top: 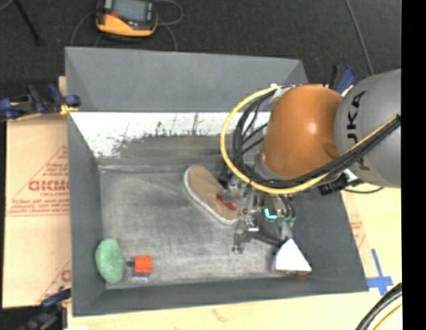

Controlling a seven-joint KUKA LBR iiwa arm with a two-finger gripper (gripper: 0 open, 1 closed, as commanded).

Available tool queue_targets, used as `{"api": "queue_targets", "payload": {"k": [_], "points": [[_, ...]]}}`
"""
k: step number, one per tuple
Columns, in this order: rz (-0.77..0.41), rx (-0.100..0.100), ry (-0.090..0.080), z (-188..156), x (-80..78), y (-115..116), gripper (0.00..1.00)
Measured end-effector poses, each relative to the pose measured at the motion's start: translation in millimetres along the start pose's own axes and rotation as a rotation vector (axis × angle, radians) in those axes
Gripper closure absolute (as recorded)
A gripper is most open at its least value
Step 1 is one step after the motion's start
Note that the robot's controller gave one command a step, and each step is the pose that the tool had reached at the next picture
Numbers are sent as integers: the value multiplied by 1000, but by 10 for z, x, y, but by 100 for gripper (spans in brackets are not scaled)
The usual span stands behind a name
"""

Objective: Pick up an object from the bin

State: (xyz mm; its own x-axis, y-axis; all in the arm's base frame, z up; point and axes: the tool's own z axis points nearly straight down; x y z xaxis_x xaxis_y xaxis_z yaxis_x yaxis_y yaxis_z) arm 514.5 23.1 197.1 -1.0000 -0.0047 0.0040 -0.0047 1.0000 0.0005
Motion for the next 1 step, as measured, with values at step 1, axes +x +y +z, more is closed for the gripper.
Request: {"api": "queue_targets", "payload": {"k": [1], "points": [[0, 0, -7, -34, -16, 0, 0]]}}
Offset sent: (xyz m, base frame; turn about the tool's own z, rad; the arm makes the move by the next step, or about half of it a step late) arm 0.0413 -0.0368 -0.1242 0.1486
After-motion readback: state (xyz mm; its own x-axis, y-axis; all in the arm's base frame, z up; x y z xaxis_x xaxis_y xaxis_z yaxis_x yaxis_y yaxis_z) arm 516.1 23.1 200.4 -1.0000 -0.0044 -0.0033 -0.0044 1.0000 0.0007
